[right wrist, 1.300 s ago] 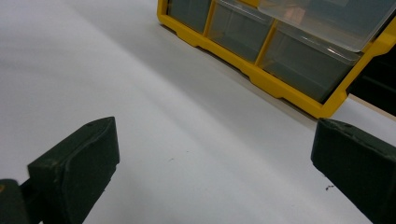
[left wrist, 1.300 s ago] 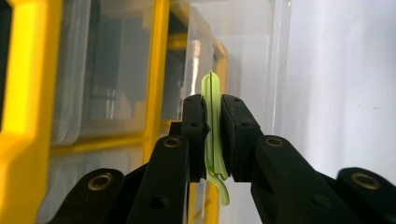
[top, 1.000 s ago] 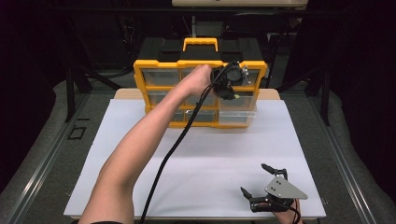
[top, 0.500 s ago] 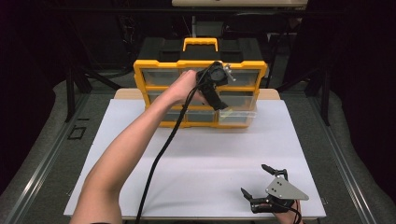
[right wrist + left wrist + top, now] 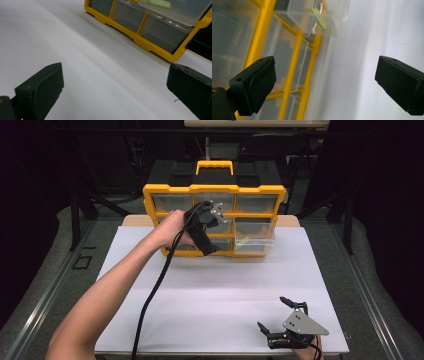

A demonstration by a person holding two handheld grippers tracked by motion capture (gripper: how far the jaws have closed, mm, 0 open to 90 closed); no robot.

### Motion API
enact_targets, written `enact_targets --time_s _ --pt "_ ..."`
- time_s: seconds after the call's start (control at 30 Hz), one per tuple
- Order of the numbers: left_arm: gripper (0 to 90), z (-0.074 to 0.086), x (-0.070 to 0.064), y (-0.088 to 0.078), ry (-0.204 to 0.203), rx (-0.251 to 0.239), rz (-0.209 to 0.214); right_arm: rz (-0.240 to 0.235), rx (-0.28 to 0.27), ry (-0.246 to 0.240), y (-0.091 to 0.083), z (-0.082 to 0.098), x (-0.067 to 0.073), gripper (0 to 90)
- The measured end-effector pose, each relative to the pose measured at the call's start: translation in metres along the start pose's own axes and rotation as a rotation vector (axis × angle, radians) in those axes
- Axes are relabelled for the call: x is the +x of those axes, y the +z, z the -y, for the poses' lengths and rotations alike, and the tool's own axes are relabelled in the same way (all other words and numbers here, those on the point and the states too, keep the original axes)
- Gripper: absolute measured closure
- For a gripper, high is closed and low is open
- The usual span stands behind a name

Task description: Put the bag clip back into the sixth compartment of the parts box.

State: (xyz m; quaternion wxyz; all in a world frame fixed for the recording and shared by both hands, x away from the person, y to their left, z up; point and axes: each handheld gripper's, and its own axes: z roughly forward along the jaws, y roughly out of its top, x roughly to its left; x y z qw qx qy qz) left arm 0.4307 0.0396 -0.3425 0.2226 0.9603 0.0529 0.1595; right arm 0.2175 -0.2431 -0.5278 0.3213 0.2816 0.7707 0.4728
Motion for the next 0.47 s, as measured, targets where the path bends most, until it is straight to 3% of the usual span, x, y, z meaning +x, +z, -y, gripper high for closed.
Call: enact_targets --time_s 0.2,0.47 --pt "1.8 0.025 -0.013 0.006 -0.019 0.030 0.006 -0.003 0.000 -0.002 0.001 0.000 0.000 0.6" --pt "0.0 0.064 -0.030 0.020 -0.084 0.018 0.030 -0.007 0.001 -0.006 0.003 0.000 -0.001 0.6"
